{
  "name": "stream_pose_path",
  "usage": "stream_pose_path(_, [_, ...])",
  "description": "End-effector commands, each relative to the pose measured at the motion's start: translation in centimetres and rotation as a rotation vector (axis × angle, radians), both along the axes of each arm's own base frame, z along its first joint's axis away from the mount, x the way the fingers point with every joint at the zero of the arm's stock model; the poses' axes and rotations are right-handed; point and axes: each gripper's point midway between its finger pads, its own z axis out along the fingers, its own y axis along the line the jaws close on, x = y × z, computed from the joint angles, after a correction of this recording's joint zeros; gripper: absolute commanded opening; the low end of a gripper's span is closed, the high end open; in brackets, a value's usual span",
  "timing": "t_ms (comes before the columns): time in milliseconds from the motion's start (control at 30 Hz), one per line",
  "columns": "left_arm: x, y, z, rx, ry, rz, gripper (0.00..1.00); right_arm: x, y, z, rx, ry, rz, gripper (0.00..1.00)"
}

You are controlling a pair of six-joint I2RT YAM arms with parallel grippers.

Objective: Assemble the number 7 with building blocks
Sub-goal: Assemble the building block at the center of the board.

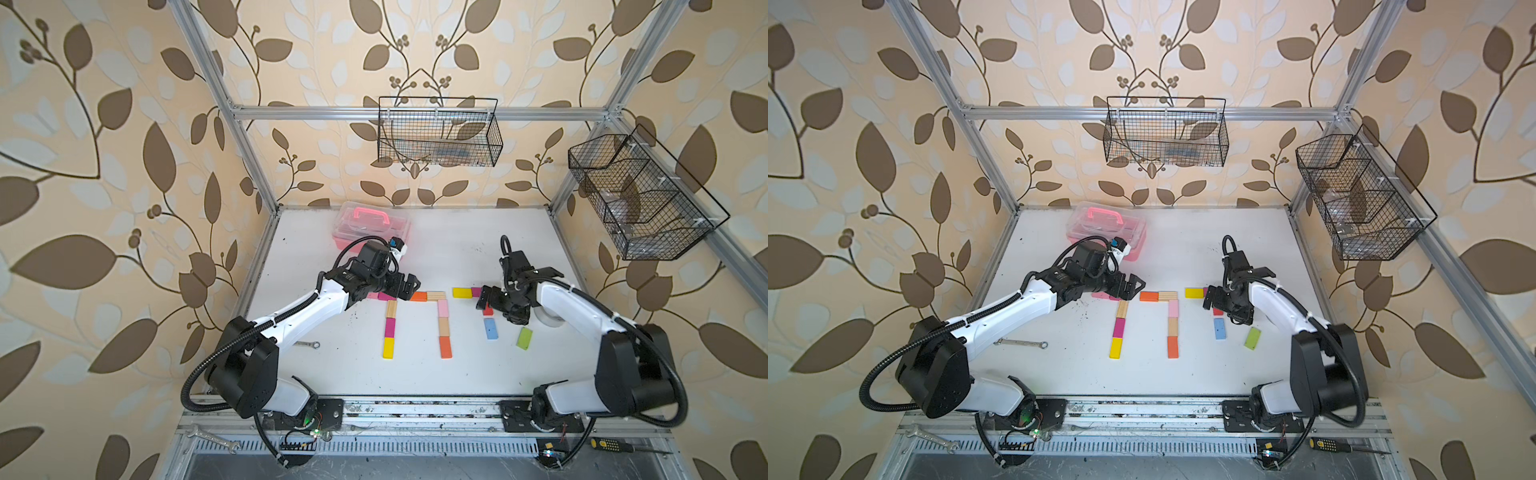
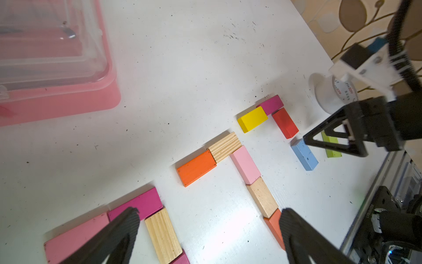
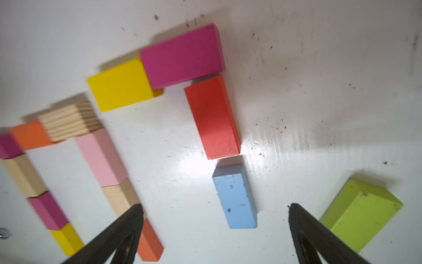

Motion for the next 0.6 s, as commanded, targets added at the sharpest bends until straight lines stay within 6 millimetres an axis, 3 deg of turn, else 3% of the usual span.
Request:
stream_pose_path(0, [0.2,-0.1,2.8,-0.029,-0.066,-0.002,0.99,-1.1,0.5,1.4,0.159,-0.037,-0.332,1.0])
stream_pose_path(167, [0.2,-0.2,2.9,-0.045,-0.07,0.003,0.99,-3.4,1.6,2.3,0.31,-0.116,-0.582,1.0])
stream_pose_path(567, [0.0,-0.1,2.5,-0.069,-0.053,0.019,0.99,-8.5,3.2,-3.0,0.426,-0.063,-0.76,1.0])
